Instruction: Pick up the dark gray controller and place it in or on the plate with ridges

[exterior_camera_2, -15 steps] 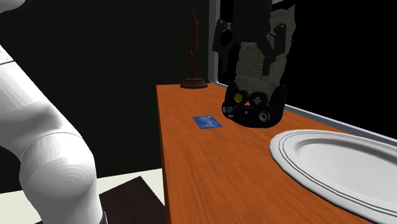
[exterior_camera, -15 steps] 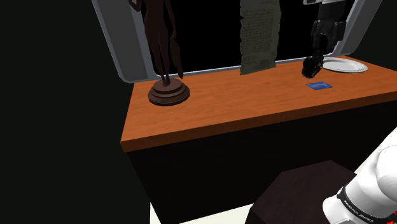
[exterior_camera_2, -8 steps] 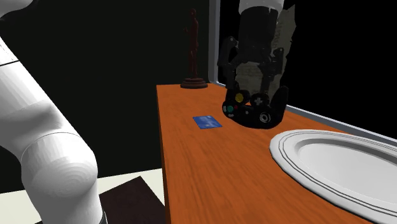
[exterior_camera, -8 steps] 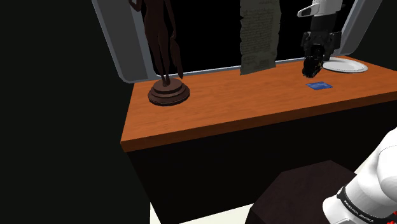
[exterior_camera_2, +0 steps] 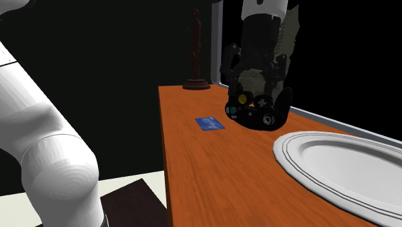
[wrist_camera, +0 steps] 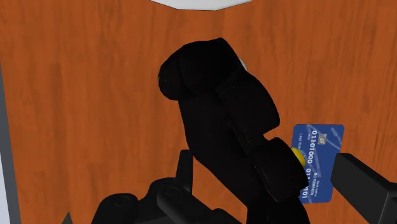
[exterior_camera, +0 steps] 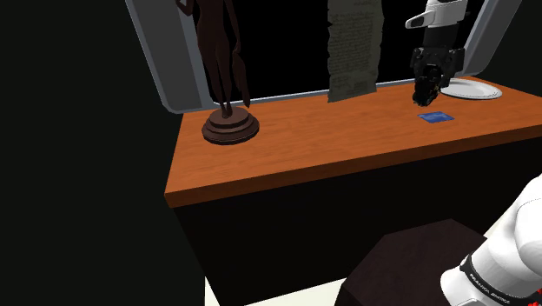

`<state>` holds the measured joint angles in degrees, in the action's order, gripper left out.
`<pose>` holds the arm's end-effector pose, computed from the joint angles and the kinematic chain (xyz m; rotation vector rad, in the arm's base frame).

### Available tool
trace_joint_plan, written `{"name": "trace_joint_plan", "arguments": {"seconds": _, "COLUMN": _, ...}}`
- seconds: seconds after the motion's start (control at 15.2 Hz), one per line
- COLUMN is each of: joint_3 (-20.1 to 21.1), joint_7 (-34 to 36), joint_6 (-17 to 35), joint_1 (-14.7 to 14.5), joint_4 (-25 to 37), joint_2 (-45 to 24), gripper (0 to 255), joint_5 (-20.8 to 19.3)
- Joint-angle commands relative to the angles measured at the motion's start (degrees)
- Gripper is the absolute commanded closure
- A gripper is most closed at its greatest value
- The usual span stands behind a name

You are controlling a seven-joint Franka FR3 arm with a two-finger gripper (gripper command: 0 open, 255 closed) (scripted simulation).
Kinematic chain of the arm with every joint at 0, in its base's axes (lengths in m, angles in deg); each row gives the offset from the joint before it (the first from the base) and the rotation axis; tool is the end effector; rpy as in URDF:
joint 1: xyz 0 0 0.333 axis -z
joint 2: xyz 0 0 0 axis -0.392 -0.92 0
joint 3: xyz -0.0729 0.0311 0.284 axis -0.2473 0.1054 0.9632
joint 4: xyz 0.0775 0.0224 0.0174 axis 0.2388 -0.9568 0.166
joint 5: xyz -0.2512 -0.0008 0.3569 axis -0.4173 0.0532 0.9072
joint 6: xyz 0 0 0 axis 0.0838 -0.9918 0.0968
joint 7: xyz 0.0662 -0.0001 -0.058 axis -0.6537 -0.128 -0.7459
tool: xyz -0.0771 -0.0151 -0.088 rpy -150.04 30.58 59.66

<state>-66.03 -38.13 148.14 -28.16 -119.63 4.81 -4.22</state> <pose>0.4262 -0.2446 0.5817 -2.5812 -1.6513 0.2348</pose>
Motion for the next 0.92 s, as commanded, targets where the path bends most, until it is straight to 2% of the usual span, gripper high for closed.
{"name": "trace_joint_plan", "arguments": {"seconds": 0.0, "joint_3": 0.0, "joint_7": 0.0, "joint_6": 0.02, "joint_1": 0.0, "joint_4": -0.03, "joint_2": 0.01, "gripper": 0, "joint_5": 0.0}}
{"name": "trace_joint_plan", "arguments": {"seconds": 0.07, "joint_3": 0.0, "joint_7": 0.0, "joint_6": 0.02, "joint_1": 0.0, "joint_4": -0.03, "joint_2": 0.01, "gripper": 255, "joint_5": 0.0}}
{"name": "trace_joint_plan", "arguments": {"seconds": 0.66, "joint_3": 0.0, "joint_7": 0.0, "joint_6": 0.02, "joint_1": 0.0, "joint_4": -0.03, "joint_2": 0.01, "gripper": 255, "joint_5": 0.0}}
{"name": "trace_joint_plan", "arguments": {"seconds": 0.86, "joint_3": 0.1, "joint_7": -0.42, "joint_6": -2.23, "joint_1": -0.13, "joint_4": 2.86, "joint_2": -0.64, "gripper": 255, "joint_5": 0.25}}
